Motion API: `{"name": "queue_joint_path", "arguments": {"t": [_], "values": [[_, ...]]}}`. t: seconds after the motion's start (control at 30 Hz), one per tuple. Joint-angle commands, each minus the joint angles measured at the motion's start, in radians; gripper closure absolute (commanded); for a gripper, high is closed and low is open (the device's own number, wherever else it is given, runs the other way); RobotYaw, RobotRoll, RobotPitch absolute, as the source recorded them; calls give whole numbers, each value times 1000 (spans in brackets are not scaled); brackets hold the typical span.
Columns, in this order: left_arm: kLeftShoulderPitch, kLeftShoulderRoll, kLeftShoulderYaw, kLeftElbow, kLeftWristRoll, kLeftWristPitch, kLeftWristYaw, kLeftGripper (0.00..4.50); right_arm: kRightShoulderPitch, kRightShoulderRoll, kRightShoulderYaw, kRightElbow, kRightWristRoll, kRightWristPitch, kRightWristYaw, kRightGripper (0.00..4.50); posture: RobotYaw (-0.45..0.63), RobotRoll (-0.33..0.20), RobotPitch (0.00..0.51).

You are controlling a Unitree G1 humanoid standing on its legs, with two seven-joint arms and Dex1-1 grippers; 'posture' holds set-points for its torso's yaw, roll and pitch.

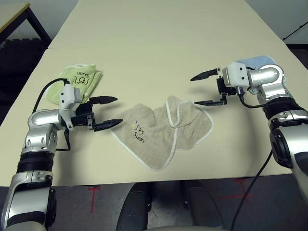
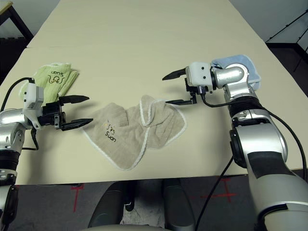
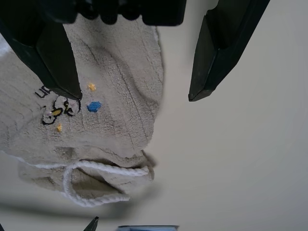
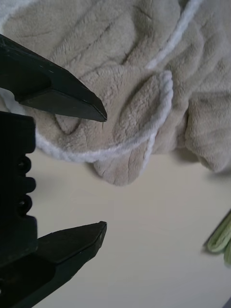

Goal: Fold the towel and set it aside.

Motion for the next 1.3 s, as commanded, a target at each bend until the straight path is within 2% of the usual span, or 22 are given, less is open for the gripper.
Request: {"name": "queue_joint_path", "arguments": {"t": [0.03,0.53,0.8,1.03,1.17,1.3], "values": [[19,5,-19,-27,-10,9,-30,24,-26,17,32,9,1,-33,27,31,37,0,212],[39,11,-30,-57,-9,14,-47,24,-93,76,138,51,-19,-166,27,31,62,0,215],[43,14,-36,-78,-10,33,-50,24,-95,70,233,68,-11,-237,27,31,78,0,216],[45,10,-41,-89,-6,40,-46,24,-115,80,247,82,6,-285,27,31,80,0,214],[46,9,-49,-88,-1,31,-44,0,-114,86,262,80,31,-300,27,885,86,0,210],[44,9,-57,-84,0,33,-46,0,-120,89,289,79,45,-305,27,2420,83,0,208]]}}
